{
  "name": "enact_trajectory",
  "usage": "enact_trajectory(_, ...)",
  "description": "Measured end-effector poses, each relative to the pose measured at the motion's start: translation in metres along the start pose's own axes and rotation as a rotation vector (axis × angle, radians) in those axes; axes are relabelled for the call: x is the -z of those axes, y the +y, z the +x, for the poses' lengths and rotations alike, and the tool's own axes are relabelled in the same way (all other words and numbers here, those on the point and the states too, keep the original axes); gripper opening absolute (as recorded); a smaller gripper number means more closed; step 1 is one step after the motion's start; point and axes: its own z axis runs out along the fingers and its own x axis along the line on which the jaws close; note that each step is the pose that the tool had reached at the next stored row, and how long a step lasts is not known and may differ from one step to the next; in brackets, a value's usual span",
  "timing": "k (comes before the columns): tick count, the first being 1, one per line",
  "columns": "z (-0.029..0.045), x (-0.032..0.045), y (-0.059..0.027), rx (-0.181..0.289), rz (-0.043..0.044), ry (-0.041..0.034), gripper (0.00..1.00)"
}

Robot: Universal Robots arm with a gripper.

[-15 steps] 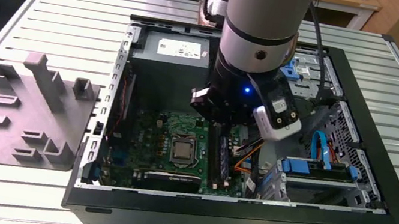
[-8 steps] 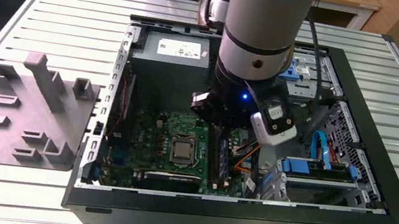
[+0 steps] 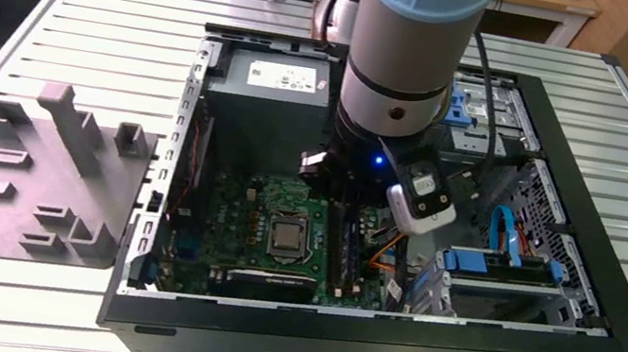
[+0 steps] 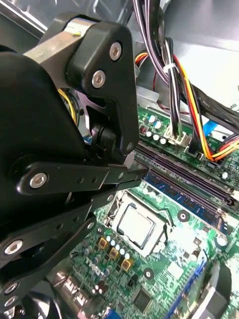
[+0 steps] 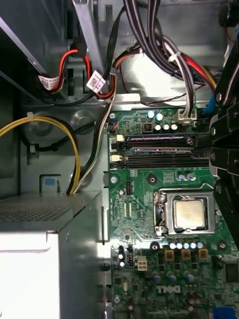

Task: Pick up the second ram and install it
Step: 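Insert the second ram into the second slot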

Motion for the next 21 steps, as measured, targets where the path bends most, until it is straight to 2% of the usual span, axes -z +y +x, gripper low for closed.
enact_trajectory(8,0.0009,-0.0145,0.0055,-0.005,-0.0005,-0.0002,0.11)
enact_trajectory(21,0.0023,-0.0174,0.0044,-0.004,-0.0003,-0.0001,0.11)
